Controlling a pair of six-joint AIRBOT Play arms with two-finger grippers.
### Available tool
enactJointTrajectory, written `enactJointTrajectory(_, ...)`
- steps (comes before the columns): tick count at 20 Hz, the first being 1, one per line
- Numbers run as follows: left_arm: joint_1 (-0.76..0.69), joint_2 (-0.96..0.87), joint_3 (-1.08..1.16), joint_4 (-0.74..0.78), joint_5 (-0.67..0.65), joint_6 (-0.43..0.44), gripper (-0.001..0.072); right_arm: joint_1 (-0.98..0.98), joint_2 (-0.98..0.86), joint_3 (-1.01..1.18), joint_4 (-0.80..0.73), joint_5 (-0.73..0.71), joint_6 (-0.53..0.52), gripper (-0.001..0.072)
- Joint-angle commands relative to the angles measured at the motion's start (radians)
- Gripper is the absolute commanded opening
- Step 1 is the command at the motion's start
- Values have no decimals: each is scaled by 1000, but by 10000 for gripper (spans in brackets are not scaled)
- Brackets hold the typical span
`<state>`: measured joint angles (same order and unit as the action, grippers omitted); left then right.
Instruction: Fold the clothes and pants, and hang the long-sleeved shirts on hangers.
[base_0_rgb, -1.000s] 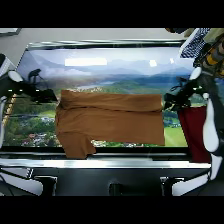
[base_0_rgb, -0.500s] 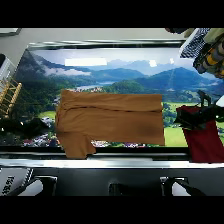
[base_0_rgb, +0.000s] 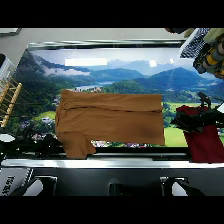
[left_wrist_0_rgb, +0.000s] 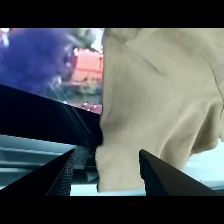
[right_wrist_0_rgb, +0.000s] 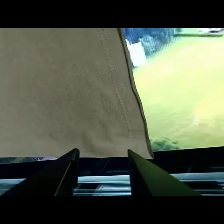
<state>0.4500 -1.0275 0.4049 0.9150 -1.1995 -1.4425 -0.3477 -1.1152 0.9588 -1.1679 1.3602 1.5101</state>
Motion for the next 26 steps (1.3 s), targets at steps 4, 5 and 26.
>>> enactJointTrajectory(4,-73,0,-50,-45,113,6,459,-1,3,-2,17,1,-7,362)
enactJointTrajectory(5,-100,-11,-50,-56,132,5,459,-1,4,-2,16,2,-8,362)
enactJointTrajectory(26,-207,-56,-44,-77,161,75,16,-203,-142,-205,84,7,-134,478)
